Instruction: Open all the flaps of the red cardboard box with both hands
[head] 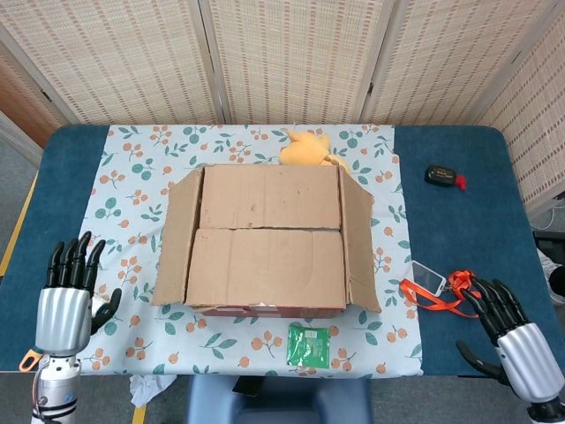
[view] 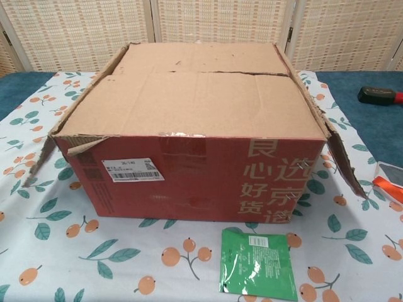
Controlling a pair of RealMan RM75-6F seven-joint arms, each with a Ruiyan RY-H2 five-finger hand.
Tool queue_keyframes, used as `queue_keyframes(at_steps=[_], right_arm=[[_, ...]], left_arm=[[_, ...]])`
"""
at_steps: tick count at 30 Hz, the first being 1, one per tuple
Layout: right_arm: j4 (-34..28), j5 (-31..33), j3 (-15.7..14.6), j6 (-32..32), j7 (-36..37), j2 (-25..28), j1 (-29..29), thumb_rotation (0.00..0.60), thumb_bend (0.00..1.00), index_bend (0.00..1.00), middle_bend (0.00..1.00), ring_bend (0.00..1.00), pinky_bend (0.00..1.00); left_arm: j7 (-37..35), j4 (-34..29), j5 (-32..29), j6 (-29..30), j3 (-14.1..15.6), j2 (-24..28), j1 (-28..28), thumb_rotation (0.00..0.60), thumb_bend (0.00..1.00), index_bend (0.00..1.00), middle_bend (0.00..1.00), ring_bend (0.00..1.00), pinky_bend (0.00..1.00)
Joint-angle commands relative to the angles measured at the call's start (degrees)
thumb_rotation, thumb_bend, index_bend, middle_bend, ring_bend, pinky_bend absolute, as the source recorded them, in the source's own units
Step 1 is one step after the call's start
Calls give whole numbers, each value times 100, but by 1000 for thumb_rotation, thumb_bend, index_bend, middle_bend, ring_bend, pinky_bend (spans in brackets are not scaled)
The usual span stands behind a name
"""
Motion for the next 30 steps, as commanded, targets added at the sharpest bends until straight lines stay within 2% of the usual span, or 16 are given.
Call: queue_keyframes(at_steps=[1, 5, 10, 19, 25, 30], right_arm=[[-642, 152, 199, -559, -407, 241, 344, 600, 367, 0, 0, 0, 0], [-1666, 577, 374, -1536, -1142, 872, 775, 600, 368, 0, 0, 0, 0], [-2338, 1282, 764, -2759, -1556, 1318, 1513, 600, 368, 0, 0, 0, 0], [-2539, 2373, 1537, -3865, -2279, 886, 2602, 600, 367, 0, 0, 0, 0], [-2418, 3289, 1803, -4564, -2942, 461, 3302, 600, 368, 0, 0, 0, 0], [-2037, 4056, 1957, -4792, -3681, 10, 3839, 600, 367, 0, 0, 0, 0]], left_arm=[[-821, 480, 466, -248, 629, 497, 237, 600, 373, 0, 0, 0, 0], [-141, 811, 263, -419, 600, 429, 332, 600, 372, 0, 0, 0, 0], [-436, 964, 40, -394, 505, 426, 433, 600, 372, 0, 0, 0, 0], [-1296, 1403, -125, -444, 333, 504, 429, 600, 372, 0, 0, 0, 0], [-1723, 1703, -312, -513, 182, 555, 404, 600, 372, 0, 0, 0, 0], [-2339, 1959, -422, -393, 64, 591, 461, 600, 372, 0, 0, 0, 0]])
